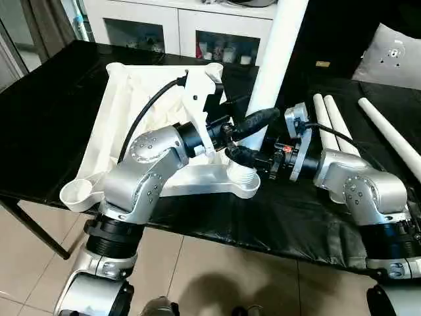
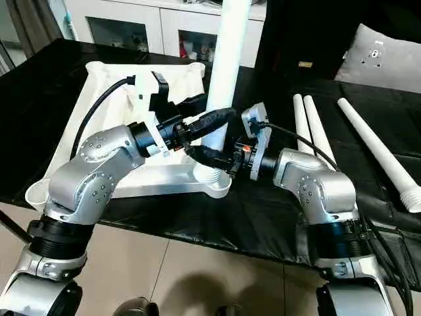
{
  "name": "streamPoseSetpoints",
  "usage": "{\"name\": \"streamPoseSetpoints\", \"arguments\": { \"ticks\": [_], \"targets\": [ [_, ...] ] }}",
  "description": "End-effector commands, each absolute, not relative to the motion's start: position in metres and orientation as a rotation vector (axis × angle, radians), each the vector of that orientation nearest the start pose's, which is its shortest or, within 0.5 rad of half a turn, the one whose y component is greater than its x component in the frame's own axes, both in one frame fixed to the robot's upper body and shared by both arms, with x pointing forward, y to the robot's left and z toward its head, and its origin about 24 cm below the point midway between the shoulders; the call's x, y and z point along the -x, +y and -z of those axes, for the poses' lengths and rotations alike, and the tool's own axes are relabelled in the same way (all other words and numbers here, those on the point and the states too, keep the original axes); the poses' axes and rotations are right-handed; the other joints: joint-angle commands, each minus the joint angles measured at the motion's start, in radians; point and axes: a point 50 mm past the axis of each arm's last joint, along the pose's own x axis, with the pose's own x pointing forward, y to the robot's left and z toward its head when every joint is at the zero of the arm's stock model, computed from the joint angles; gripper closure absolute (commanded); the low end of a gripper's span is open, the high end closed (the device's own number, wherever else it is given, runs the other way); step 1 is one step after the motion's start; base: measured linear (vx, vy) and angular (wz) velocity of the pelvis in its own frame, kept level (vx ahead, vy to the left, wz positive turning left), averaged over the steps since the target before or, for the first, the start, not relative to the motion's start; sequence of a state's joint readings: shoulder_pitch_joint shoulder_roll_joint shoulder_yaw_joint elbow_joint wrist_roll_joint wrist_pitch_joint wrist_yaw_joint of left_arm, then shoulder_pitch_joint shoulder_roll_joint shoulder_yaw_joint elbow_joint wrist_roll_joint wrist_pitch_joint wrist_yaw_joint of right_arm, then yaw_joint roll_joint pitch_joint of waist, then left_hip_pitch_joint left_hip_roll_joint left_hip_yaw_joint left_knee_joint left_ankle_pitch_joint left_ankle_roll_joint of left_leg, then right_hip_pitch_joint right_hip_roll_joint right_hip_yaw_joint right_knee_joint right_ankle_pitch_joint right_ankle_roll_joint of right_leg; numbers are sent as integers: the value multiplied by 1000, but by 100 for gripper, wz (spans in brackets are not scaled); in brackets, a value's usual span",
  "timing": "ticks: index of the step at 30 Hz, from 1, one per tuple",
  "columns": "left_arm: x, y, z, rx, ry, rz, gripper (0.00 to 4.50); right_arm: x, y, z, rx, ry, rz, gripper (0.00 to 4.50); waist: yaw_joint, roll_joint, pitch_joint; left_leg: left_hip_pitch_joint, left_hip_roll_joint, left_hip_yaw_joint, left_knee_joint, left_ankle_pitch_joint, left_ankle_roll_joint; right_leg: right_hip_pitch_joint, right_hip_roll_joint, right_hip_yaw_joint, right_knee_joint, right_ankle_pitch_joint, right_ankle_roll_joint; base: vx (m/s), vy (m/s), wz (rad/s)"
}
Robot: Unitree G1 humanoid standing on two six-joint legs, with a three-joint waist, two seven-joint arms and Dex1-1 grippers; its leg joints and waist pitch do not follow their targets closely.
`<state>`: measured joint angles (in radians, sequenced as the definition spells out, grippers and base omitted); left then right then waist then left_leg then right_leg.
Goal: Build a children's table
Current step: Insert table leg to table base
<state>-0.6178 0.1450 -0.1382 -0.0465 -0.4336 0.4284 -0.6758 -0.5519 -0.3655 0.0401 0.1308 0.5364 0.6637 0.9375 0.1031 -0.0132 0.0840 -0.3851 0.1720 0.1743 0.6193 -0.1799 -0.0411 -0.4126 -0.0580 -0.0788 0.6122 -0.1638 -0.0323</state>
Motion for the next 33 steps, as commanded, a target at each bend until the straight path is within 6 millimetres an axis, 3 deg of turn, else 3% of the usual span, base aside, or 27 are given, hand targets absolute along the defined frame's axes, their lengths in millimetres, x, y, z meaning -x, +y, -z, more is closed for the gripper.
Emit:
{"name": "streamPoseSetpoints", "arguments": {
  "ticks": [1, 12, 21, 22, 27, 28, 33],
  "targets": [
    [-301, 54, -188, 75, -216, 1141, 263, -315, -131, -137, -187, 194, -1148, 151, 2, -17, -90, 11, 51, -16, -64, -97, 42, 63, -88, 53, -78, -306, -118, 0, 0, 0],
    [-302, 55, -186, 53, -207, 1145, 263, -314, -131, -135, -179, 194, -1147, 240, 1, -18, -91, 11, 52, -17, -64, -97, 42, 64, -89, 53, -76, -298, -124, 0, 0, 0],
    [-296, 49, -187, 63, -194, 1186, 264, -321, -129, -134, -164, 140, -1043, 253, 0, -15, -92, 11, 53, -17, -65, -102, 30, 62, -91, 53, -75, -299, -130, 0, 0, 0],
    [-295, 48, -187, 58, -199, 1196, 208, -322, -129, -134, -173, 149, -1027, 254, -1, -14, -93, 12, 53, -17, -65, -105, 30, 63, -90, 52, -75, -297, -132, 0, 0, 0],
    [-290, 46, -188, 68, -201, 1232, 188, -321, -126, -131, -150, 175, -1041, 254, -2, -13, -92, 13, 54, -17, -66, -110, 29, 63, -89, 53, -75, -290, -137, 0, 0, 0],
    [-288, 45, -187, 61, -202, 1247, 160, -321, -126, -130, -143, 172, -1047, 255, -2, -14, -93, 13, 54, -17, -66, -108, 30, 63, -89, 54, -74, -286, -135, 0, 0, 0],
    [-281, 43, -185, 74, -199, 1290, 127, -323, -127, -126, -128, 166, -1024, 255, -2, -13, -91, 14, 54, -17, -66, -114, 28, 62, -90, 54, -75, -301, -130, 0, 0, 0]
  ]
}}
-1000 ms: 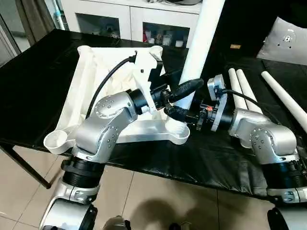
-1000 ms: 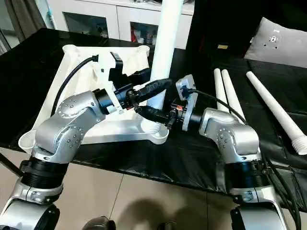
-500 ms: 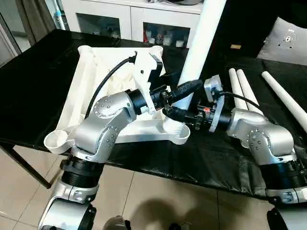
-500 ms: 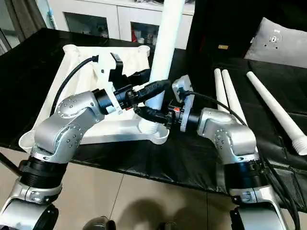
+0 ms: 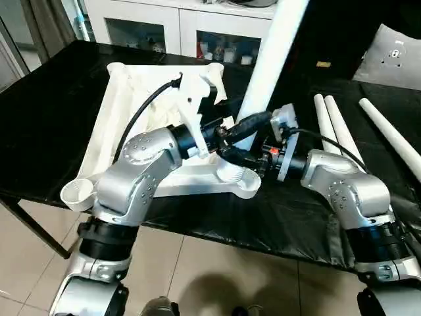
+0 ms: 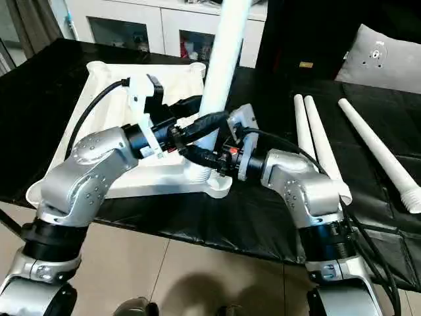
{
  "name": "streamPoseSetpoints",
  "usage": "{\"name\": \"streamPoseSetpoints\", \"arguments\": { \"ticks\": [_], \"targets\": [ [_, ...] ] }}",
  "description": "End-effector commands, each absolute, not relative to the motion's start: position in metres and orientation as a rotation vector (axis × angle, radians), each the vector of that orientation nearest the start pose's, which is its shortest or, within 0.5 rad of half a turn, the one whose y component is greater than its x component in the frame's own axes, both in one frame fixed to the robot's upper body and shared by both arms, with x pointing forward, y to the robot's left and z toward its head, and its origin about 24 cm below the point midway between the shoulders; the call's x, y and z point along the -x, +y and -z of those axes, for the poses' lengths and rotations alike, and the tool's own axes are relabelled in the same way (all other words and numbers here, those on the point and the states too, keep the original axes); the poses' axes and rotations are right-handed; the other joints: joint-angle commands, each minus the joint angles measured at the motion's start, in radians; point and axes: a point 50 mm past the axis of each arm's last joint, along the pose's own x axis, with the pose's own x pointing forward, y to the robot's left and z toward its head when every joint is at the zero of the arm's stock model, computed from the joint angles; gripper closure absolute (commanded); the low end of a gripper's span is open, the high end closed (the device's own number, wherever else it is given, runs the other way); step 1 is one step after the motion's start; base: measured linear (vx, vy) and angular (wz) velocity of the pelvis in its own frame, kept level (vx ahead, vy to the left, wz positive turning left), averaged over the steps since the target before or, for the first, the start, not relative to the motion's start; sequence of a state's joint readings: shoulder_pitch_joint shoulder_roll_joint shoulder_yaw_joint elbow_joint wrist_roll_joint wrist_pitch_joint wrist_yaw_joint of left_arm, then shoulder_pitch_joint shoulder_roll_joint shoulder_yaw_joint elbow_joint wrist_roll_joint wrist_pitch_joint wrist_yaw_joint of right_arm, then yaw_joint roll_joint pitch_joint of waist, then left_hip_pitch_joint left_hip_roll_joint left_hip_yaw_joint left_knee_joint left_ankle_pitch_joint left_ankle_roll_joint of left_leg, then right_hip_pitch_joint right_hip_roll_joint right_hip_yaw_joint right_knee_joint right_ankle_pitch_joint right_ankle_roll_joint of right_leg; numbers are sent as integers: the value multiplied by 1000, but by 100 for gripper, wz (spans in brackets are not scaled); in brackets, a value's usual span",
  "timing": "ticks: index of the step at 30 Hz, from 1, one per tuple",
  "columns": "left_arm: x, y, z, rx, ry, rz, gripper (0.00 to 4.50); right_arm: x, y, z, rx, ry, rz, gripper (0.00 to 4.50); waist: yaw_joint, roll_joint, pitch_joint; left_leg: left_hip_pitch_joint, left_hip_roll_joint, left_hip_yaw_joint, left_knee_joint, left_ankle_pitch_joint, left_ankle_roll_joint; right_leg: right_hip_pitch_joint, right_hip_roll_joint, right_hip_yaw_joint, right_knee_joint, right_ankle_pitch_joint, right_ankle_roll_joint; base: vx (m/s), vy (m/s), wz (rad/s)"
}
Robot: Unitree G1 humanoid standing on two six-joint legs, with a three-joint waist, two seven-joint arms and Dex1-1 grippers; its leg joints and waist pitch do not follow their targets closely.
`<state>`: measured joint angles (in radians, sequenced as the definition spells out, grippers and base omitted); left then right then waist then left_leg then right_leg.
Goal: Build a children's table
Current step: Insert table leg to table base
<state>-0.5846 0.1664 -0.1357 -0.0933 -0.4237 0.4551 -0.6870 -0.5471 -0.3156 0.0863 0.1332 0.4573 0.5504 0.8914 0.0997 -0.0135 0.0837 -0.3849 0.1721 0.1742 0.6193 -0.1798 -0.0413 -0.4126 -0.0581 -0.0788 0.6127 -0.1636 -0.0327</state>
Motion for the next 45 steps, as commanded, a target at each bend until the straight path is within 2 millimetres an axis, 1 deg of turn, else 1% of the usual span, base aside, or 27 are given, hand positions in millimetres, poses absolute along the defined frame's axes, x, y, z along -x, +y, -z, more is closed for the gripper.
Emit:
{"name": "streamPoseSetpoints", "arguments": {
  "ticks": [1, 6, 8, 10, 12, 13, 14, 15, 18, 19, 23, 25, 26, 27, 29, 32, 33, 34, 36, 38, 39, 40, 41, 42, 43, 44, 45],
  "targets": [
    [-280, 43, -185, 86, -198, 1299, 116, -323, -127, -126, -127, 166, -1020, 255, 1, -14, -91, 13, 53, -16, -66, -115, 29, 62, -90, 54, -77, -302, -130, 0, 0, 0],
    [-277, 42, -187, 157, -217, 1314, 87, -325, -128, -123, -130, 187, -981, 255, 0, -14, -92, 13, 53, -16, -66, -110, 29, 63, -88, 54, -74, -288, -134, 0, 0, 0],
    [-277, 43, -186, 198, -211, 1316, 63, -325, -128, -123, -129, 175, -975, 256, 1, -12, -92, 14, 52, -15, -66, -112, 26, 63, -89, 55, -76, -297, -136, 0, 0, 0],
    [-278, 43, -185, 214, -209, 1307, 54, -326, -127, -124, -134, 166, -965, 257, 3, -13, -92, 13, 53, -14, -65, -105, 25, 62, -88, 55, -75, -285, -148, 0, 0, 0],
    [-278, 44, -185, 228, -209, 1309, 42, -326, -126, -124, -133, 166, -968, 257, 2, -14, -92, 12, 53, -15, -66, -111, 29, 63, -87, 54, -74, -280, -144, 0, 0, 0],
    [-279, 45, -185, 236, -213, 1304, 24, -325, -126, -123, -131, 168, -971, 258, 1, -15, -91, 12, 53, -15, -66, -118, 30, 64, -88, 54, -76, -287, -141, 0, 0, 0],
    [-279, 45, -185, 237, -214, 1303, 24, -325, -126, -123, -131, 168, -971, 258, 0, -16, -91, 12, 52, -15, -66, -119, 29, 64, -88, 54, -75, -290, -138, 0, 0, 0],
    [-281, 49, -187, 259, -234, 1272, 13, -326, -127, -123, -137, 167, -961, 258, -2, -19, -90, 10, 51, -15, -66, -118, 29, 66, -88, 54, -76, -299, -132, 0, 0, 0],
    [-285, 55, -188, 257, -250, 1229, 2, -327, -130, -123, -149, 159, -928, 259, -9, -18, -88, 12, 49, -15, -65, -132, 23, 64, -87, 53, -84, -352, -110, 0, 0, 0],
    [-289, 62, -188, 228, -251, 1193, 2, -329, -134, -122, -154, 151, -882, 259, -10, -16, -89, 13, 49, -15, -66, -133, 22, 62, -86, 53, -85, -363, -102, 0, 0, 0],
    [-290, 74, -184, 167, -223, 1187, 0, -332, -141, -119, -131, 133, -789, 259, -9, -12, -90, 15, 51, -17, -68, -131, 13, 60, -85, 52, -81, -346, -102, 0, 0, 0],
    [-294, 81, -171, 39, -138, 1164, 0, -334, -149, -115, -96, 129, -712, 259, -11, -8, -90, 17, 50, -17, -69, -127, 8, 57, -82, 53, -77, -323, -104, 0, 0, 0],
    [-297, 84, -163, -17, -93, 1147, 0, -335, -151, -114, -97, 129, -692, 259, -11, -9, -90, 17, 50, -17, -70, -126, 10, 57, -82, 54, -78, -321, -101, 0, 0, 0],
    [-299, 85, -158, -47, -68, 1136, 0, -335, -152, -113, -101, 129, -683, 259, -12, -4, -89, 18, 50, -17, -70, -129, 9, 56, -81, 55, -76, -318, -95, 0, 0, 0],
    [-303, 89, -148, -105, -22, 1106, 0, -335, -155, -113, -72, 110, -645, 259, -12, -1, -89, 18, 50, -17, -72, -132, 4, 57, -82, 56, -78, -304, -101, 0, 0, 0],
    [-307, 95, -127, -217, 63, 1110, 0, -334, -160, -107, -36, 161, -566, 259, -12, -1, -90, 18, 50, -19, -73, -130, 2, 58, -82, 56, -74, -275, -112, 0, 0, 0],
    [-307, 95, -127, -219, 64, 1110, 0, -334, -160, -107, -35, 162, -565, 259, -13, 1, -88, 19, 49, -18, -74, -138, -1, 57, -82, 57, -75, -279, -115, 0, 0, 0],
    [-307, 97, -119, -254, 95, 1122, 0, -332, -161, -105, -29, 184, -576, 259, -12, 2, -88, 20, 48, -18, -74, -148, -1, 58, -83, 57, -77, -282, -119, 0, 0, 0],
    [-308, 100, -108, -304, 142, 1144, 30, -330, -162, -103, -35, 194, -584, 259, -12, 4, -87, 20, 50, -19, -74, -158, -3, 59, -86, 58, -76, -286, -124, 0, 0, 0],
    [-309, 103, -95, -363, 198, 1167, 30, -329, -165, -103, -44, 176, -565, 259, -12, 4, -86, 20, 51, -19, -76, -165, -1, 58, -86, 58, -78, -290, -123, 0, 0, 0],
    [-311, 105, -88, -386, 224, 1175, 55, -328, -166, -103, -58, 175, -556, 259, -13, 4, -86, 20, 50, -19, -76, -171, -3, 58, -86, 58, -80, -298, -117, 0, 0, 0],
    [-312, 106, -85, -398, 237, 1180, 68, -328, -166, -103, -67, 176, -552, 259, -14, 5, -86, 21, 48, -19, -76, -176, -2, 58, -86, 58, -84, -308, -112, 0, 0, 0],
    [-314, 107, -82, -402, 251, 1188, 74, -327, -165, -105, -56, 163, -556, 259, -13, 5, -88, 21, 51, -21, -77, -176, -8, 60, -89, 58, -79, -301, -117, 0, 0, 0],
    [-315, 108, -81, -403, 254, 1191, 74, -327, -165, -106, -50, 159, -560, 259, -13, 8, -86, 21, 50, -21, -77, -176, -5, 58, -88, 57, -83, -305, -117, 0, 0, 0],
    [-318, 110, -79, -403, 260, 1192, 83, -326, -163, -107, -12, 157, -578, 259, -12, 7, -87, 23, 52, -22, -77, -181, -10, 58, -90, 58, -79, -299, -124, 0, 0, 0],
    [-320, 111, -78, -400, 268, 1191, 99, -325, -162, -109, 22, 126, -592, 259, -12, 11, -85, 22, 50, -20, -77, -187, -9, 56, -89, 57, -83, -305, -124, 0, 0, 0],
    [-320, 111, -77, -400, 268, 1191, 99, -325, -162, -109, 23, 124, -593, 259, -12, 8, -86, 23, 52, -21, -77, -190, -12, 57, -91, 58, -79, -297, -128, 0, 0, 0]
  ]
}}
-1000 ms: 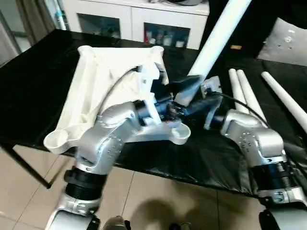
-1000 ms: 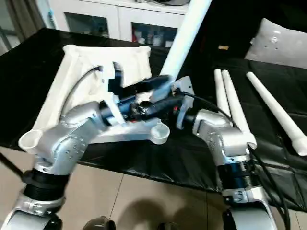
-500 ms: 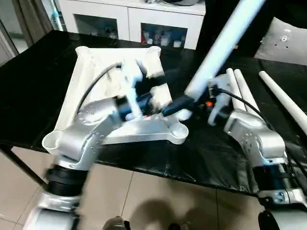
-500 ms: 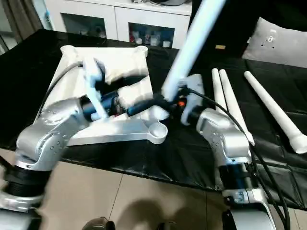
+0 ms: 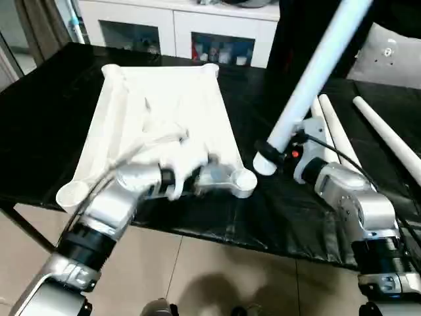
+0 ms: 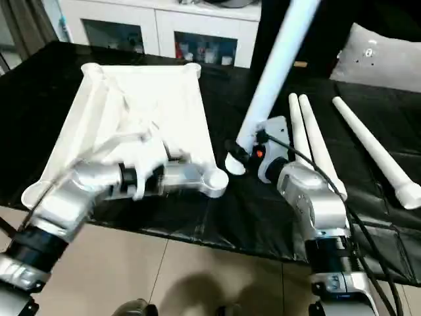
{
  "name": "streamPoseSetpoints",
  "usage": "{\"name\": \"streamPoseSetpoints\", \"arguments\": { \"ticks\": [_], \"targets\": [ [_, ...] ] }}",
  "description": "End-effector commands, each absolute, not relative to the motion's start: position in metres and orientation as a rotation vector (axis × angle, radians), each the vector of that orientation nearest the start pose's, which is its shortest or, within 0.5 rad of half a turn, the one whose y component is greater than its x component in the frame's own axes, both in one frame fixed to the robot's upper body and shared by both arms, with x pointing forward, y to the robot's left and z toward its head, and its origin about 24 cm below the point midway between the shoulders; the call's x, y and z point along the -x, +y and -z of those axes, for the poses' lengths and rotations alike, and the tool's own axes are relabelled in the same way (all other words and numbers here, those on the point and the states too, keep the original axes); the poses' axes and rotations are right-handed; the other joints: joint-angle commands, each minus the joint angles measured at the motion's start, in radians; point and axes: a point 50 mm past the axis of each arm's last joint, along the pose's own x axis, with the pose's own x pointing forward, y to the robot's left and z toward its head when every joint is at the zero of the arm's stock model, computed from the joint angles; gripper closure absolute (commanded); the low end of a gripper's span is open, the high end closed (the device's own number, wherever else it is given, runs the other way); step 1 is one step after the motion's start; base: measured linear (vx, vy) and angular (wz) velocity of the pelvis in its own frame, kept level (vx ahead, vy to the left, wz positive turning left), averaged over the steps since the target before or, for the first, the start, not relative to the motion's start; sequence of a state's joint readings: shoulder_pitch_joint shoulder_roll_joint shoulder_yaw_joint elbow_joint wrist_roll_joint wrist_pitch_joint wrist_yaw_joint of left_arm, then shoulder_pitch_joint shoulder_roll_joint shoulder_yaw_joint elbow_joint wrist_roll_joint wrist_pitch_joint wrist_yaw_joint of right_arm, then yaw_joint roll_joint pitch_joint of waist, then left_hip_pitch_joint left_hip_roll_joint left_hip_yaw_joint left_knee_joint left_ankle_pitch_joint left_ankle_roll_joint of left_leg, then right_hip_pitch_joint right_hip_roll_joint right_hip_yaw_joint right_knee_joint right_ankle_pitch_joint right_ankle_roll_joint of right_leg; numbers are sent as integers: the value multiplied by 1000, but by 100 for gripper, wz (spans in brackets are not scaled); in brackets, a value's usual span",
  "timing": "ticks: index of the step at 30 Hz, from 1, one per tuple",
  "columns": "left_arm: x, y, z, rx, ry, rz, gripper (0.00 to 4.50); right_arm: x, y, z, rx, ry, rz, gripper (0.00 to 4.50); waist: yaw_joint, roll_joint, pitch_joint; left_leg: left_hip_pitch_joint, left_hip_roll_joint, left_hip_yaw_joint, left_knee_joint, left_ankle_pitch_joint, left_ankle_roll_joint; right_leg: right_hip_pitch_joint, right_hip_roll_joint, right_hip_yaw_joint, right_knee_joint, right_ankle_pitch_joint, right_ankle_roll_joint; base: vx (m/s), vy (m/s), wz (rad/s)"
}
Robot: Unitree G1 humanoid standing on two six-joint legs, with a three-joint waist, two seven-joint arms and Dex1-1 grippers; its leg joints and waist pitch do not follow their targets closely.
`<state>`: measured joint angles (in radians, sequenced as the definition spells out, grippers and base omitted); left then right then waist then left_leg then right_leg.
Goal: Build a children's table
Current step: Insert table leg to table base
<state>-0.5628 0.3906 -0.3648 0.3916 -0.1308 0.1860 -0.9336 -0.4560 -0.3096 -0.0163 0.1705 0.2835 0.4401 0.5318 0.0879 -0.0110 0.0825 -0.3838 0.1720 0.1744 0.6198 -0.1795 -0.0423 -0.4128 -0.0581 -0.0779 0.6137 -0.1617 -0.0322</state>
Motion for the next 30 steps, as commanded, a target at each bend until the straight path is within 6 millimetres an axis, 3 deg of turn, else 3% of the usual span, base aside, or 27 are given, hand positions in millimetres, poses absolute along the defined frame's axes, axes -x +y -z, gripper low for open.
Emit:
{"name": "streamPoseSetpoints", "arguments": {
  "ticks": [1, 4, 7, 15, 19, 30],
  "targets": [
    [-321, 112, -76, -405, 278, 1205, 119, -324, -160, -111, 9, 95, -624, 259, -1, 7, -84, 22, 53, -21, -78, -195, -8, 57, -92, 57, -82, -293, -138, 0, 0, 0],
    [-323, 114, -72, -416, 284, 1225, 139, -323, -156, -117, 8, 22, -628, 259, -1, 7, -83, 21, 53, -21, -78, -197, 0, 58, -93, 57, -82, -285, -149, 0, 0, 0],
    [-328, 117, -68, -425, 299, 1225, 167, -321, -152, -116, -7, 83, -650, 259, -3, 6, -81, 20, 51, -22, -79, -187, 7, 60, -87, 57, -82, -279, -147, 0, 0, 0],
    [-335, 121, -65, -431, 335, 1237, 240, -312, -147, -115, 5, 98, -831, 259, 0, 7, -79, 22, 56, -22, -78, -206, 12, 60, -96, 58, -84, -298, -161, 0, 0, 0],
    [-337, 122, -61, -437, 362, 1233, 270, -312, -147, -113, 14, 127, -837, 259, -1, 4, -80, 22, 56, -22, -77, -197, 15, 62, -97, 57, -83, -288, -165, 0, 0, 0],
    [-340, 123, -58, -503, 380, 1235, 356, -317, -142, -110, 35, 138, -838, 259, 0, 2, -75, 25, 56, -23, -79, -221, 13, 58, -99, 55, -93, -370, -147, 0, 0, 0]
  ]
}}
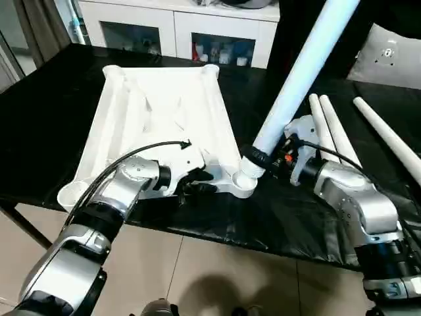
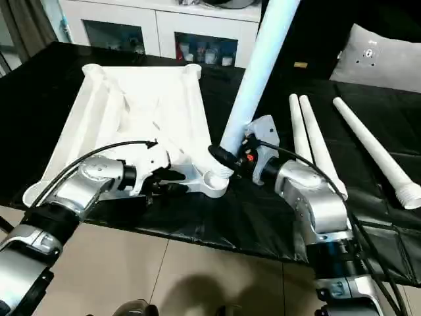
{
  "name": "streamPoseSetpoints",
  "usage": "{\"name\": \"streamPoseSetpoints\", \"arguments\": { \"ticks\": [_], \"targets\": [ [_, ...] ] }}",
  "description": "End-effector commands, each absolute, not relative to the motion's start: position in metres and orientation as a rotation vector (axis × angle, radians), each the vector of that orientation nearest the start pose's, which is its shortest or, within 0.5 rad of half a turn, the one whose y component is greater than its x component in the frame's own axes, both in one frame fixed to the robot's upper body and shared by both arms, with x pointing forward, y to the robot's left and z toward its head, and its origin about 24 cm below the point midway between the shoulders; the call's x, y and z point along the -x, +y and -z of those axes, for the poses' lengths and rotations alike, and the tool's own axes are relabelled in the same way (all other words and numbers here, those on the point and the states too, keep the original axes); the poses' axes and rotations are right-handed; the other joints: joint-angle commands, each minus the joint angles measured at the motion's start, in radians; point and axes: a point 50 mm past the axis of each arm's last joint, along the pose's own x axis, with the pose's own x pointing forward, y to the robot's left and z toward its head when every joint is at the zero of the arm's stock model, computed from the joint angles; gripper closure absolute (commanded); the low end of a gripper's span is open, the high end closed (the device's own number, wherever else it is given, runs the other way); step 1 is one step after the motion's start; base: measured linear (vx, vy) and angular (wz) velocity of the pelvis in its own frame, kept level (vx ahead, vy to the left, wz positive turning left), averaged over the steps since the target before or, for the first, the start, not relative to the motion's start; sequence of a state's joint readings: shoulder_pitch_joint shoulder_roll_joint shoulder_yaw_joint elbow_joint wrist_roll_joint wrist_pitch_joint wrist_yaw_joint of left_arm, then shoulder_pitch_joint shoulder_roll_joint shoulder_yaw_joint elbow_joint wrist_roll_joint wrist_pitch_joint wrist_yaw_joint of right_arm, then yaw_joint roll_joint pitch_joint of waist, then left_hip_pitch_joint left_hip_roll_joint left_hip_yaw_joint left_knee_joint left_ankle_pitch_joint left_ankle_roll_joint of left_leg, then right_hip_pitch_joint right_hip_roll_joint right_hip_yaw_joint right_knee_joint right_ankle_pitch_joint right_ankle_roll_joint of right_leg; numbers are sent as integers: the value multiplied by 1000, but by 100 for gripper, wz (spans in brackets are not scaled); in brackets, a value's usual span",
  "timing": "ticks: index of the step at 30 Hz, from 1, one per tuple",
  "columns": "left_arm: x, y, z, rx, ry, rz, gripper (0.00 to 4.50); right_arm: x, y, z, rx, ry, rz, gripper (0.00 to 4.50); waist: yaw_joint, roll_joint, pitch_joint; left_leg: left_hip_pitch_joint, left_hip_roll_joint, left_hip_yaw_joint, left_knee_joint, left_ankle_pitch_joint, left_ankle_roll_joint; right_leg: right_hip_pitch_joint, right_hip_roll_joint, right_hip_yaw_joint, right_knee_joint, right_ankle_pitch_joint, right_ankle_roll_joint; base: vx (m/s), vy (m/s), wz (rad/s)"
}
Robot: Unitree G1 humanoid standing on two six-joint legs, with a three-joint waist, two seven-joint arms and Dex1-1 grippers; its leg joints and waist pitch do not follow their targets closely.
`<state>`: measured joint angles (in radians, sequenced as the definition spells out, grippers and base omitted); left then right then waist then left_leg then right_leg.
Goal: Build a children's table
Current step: Insert table leg to table base
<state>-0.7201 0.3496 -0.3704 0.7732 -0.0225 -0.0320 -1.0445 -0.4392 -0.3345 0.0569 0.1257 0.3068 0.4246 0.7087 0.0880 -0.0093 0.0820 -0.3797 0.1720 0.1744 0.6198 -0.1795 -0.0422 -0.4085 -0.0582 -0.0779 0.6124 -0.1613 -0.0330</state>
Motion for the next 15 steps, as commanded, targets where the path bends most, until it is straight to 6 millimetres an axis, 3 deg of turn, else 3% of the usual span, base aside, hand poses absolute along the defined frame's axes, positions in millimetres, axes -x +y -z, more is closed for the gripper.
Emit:
{"name": "streamPoseSetpoints", "arguments": {
  "ticks": [1, 10, 15],
  "targets": [
    [-340, 123, -58, -516, 385, 1238, 369, -317, -142, -109, 38, 140, -840, 259, 0, -1, -74, 21, 55, -24, -79, -225, 14, 53, -99, 55, -93, -381, -142, 0, 0, 0],
    [-340, 125, -57, -596, 400, 1268, 429, -317, -140, -104, 53, 170, -854, 259, -3, -1, -70, 29, 54, -29, -83, -274, 5, 50, -102, 52, -109, -503, -98, 0, 0, 0],
    [-338, 125, -61, -622, 389, 1311, 448, -316, -136, -101, 58, 194, -869, 259, -3, -3, -78, 23, 57, -27, -83, -228, 10, 55, -102, 55, -94, -391, -134, 0, 0, 0]
  ]
}}
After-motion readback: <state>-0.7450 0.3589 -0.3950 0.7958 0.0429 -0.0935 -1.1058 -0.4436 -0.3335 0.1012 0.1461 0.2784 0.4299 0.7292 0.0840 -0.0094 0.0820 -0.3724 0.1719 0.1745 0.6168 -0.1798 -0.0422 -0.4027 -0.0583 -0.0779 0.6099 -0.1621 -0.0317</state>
